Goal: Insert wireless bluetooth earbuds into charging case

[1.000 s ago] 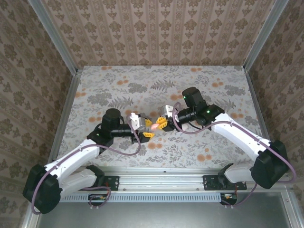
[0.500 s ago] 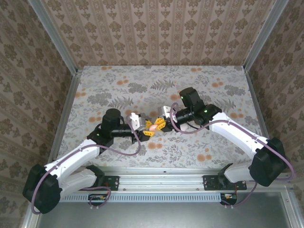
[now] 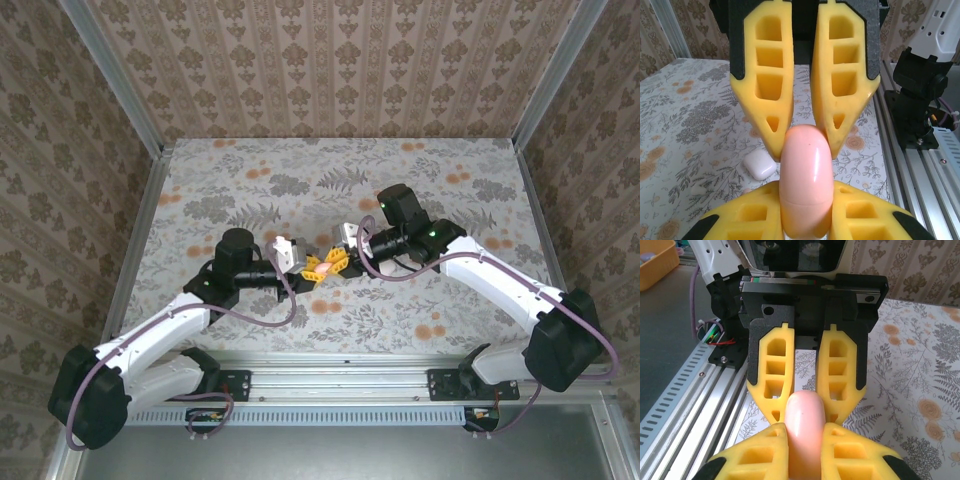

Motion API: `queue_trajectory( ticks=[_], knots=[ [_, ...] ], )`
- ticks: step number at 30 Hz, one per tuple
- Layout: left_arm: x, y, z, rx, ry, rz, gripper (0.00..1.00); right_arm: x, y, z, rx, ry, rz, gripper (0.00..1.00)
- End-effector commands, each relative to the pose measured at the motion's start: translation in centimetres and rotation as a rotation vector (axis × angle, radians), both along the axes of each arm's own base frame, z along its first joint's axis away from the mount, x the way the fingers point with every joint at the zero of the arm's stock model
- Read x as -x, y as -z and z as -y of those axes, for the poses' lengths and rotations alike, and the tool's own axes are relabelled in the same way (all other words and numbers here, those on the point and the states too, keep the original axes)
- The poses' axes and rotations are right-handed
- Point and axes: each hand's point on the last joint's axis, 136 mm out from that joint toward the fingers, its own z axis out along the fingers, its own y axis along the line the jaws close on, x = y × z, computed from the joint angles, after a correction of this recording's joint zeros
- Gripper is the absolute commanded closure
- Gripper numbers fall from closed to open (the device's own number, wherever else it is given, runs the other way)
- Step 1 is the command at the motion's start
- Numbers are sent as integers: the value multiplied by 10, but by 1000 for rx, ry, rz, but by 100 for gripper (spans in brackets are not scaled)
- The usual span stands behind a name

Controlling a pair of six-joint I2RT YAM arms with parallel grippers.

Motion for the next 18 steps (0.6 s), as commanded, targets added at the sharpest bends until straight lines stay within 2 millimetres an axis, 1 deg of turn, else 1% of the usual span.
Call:
queue_trajectory(
  ticks=[1, 3, 5, 12, 18],
  knots=[
    [3, -13, 4, 23, 29, 22, 82, 0, -9, -4, -26, -9, 23, 65],
    [3, -13, 3, 23, 28, 26, 82, -3, -6, -4, -16, 8, 20, 55],
    [2, -14, 3, 24, 25, 29, 82, -7, -3, -4, -8, 27, 28, 52],
    [3, -15, 2, 27, 23, 31, 82, -18, 2, -4, 6, 81, 37, 49],
    [2, -13, 2, 24, 16, 30, 82, -28, -2, -2, -4, 125, 37, 49]
  ],
)
